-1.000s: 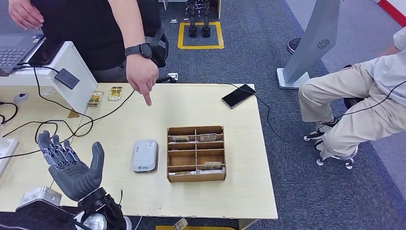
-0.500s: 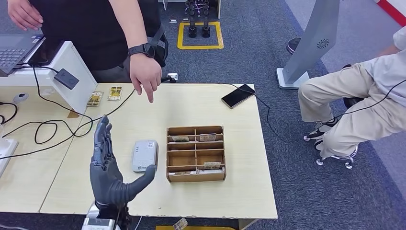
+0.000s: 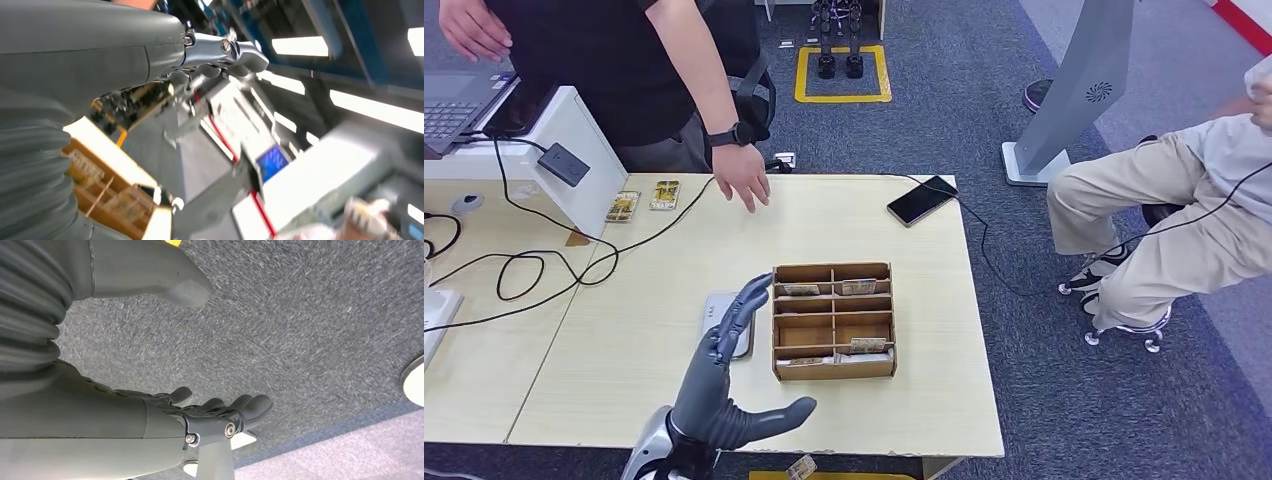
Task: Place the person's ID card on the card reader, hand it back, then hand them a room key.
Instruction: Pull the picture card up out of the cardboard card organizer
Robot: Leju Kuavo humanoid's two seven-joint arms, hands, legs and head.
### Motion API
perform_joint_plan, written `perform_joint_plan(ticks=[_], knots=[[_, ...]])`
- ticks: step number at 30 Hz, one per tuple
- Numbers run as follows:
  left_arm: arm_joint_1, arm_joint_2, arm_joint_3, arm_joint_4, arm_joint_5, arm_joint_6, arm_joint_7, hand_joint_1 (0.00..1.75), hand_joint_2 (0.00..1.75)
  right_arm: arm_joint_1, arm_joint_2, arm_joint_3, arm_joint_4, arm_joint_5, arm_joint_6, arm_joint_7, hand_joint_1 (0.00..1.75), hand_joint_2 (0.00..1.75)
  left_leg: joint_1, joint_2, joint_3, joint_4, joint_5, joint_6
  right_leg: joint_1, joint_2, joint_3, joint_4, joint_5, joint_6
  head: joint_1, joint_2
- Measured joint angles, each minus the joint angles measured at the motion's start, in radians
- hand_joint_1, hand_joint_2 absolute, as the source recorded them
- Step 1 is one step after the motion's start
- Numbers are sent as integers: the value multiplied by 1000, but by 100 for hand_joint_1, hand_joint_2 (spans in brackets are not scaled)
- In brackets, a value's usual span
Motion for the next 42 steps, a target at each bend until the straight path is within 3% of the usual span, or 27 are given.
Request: perform_joint_plan(ticks=[12,22,35,38,42], knots=[[-117,65,-76,200,-280,-77,245,0,175,-5,-12,0,27,20,0,-1,0,175,0,0,0,0,0,0,0,0,0,0,0,0,0,0],[-210,61,-115,406,-549,-6,504,0,175,-4,-12,0,28,42,0,25,0,175,0,0,0,0,0,0,0,0,0,0,0,0,0,0],[-243,38,-117,509,-643,19,600,0,175,-3,-12,0,24,42,0,36,0,175,0,0,0,0,0,0,0,0,-1,0,0,0,0,0],[-244,34,-117,516,-655,34,607,8,175,-3,-12,0,24,40,0,35,0,175,0,0,0,0,0,0,0,0,-1,0,0,0,0,0],[-243,33,-117,517,-659,48,598,175,175,-3,-12,0,24,39,0,30,0,175,0,0,-1,0,0,0,0,0,-1,0,0,0,0,0]])
